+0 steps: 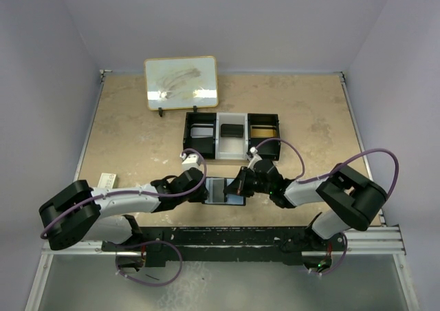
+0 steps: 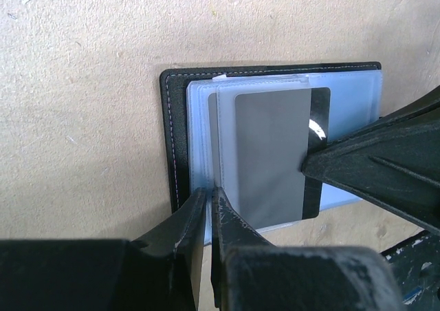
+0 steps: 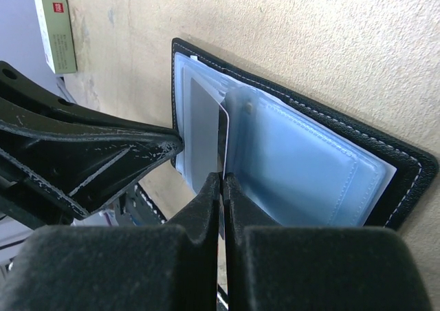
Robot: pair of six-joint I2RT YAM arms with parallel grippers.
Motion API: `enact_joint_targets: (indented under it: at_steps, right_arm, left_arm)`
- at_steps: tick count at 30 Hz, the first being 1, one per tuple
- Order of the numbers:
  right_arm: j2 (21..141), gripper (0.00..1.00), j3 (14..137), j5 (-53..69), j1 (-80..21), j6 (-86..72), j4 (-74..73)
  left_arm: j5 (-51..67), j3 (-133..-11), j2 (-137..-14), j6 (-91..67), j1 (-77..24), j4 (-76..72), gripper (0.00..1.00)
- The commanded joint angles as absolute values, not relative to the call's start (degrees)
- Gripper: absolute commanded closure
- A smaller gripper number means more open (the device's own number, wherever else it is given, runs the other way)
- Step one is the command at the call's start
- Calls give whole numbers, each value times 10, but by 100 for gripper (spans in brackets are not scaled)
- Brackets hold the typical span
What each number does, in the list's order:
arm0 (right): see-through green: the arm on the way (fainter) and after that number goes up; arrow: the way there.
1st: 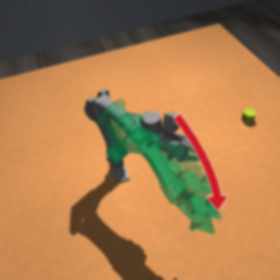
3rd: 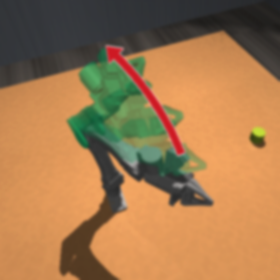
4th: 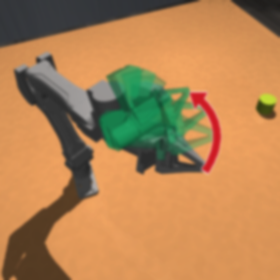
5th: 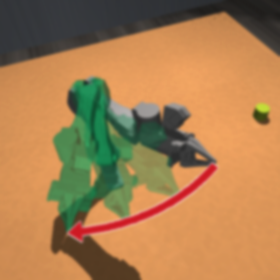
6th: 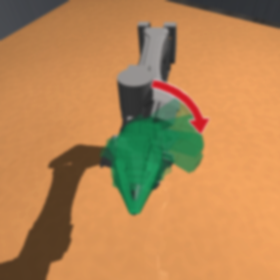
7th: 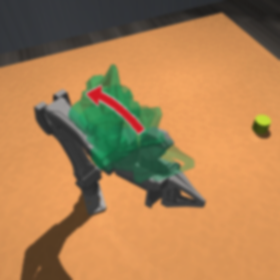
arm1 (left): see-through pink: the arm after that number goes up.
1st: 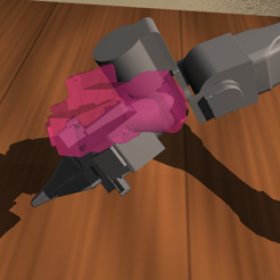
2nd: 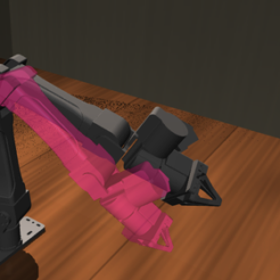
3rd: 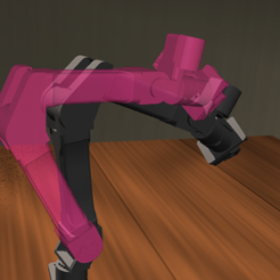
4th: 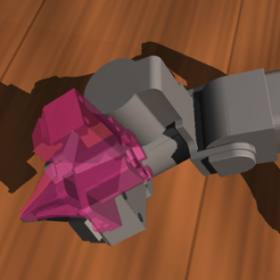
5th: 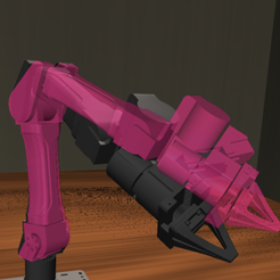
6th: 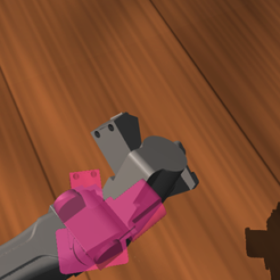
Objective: Take the credit cards out of the card holder
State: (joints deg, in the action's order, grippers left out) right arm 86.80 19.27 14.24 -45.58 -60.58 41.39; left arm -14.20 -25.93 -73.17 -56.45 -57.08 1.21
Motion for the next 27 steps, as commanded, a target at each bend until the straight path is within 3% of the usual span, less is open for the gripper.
enact_joint_targets:
  at_steps: [1,17,24,27]
  right_arm:
    - [862,99,189,127,-452,-581,382]
    - [862,82,186,134,-447,-588,388]
    - [854,82,181,141,-445,-593,398]
    - [853,89,180,147,-445,-593,409]
  left_arm:
    - [-156,-263,-720,-561,-574,43,94]
    - [-151,-269,-722,-558,-573,39,94]
    - [-149,-272,-724,-556,-573,41,94]
    - [-149,-272,-725,-556,-574,40,94]
